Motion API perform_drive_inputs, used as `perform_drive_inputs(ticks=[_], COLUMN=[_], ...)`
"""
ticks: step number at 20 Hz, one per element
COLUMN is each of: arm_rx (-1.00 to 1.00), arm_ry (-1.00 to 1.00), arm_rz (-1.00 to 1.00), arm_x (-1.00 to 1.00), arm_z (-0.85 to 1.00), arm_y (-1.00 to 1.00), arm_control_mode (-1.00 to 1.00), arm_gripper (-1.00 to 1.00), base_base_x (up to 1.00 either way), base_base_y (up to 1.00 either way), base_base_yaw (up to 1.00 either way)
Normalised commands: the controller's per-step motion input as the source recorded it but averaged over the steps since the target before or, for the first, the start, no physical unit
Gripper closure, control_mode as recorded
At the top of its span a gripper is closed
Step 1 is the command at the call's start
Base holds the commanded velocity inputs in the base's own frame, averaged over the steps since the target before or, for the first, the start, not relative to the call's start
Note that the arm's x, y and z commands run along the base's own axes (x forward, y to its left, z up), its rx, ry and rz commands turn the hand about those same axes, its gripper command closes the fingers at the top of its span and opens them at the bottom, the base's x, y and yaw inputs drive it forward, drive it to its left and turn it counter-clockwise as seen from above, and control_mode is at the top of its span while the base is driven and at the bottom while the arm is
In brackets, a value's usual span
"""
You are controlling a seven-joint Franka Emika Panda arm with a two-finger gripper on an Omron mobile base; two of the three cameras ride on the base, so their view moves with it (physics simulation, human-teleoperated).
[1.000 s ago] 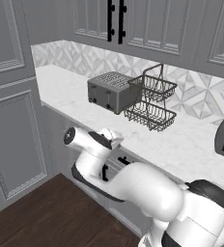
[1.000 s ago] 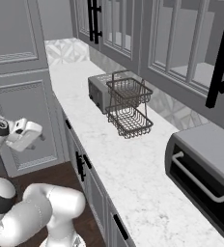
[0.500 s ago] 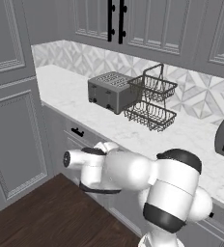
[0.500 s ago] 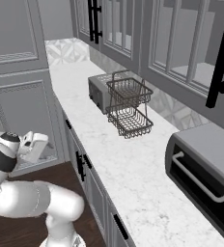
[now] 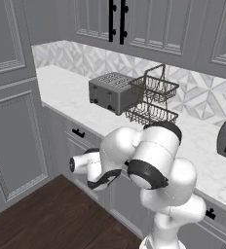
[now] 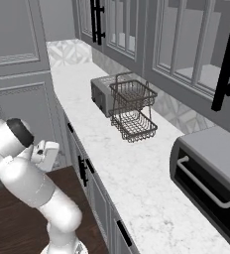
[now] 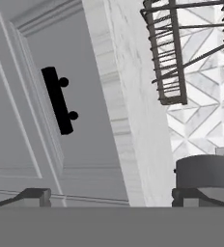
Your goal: Take a straw from the drawer in front and place it inside the glass cup on the dining counter.
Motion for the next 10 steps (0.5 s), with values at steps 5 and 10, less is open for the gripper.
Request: perform_drive_inputs(ticks=[5,10], arm_rx=[-0.07,-0.10], arm_ry=[0.01,0.00], arm_rz=[-0.06,-0.06], arm_x=[0.08,0.14], arm_z=[-0.44,-0.37], arm_y=[-0.29,-0.22], arm_control_mode=[-1.00,-1.00], arm_gripper=[-1.00,-1.00], base_base_x=[0.00,0.00], base_base_y=[0.00,0.00], base_base_yaw=[0.00,0.00])
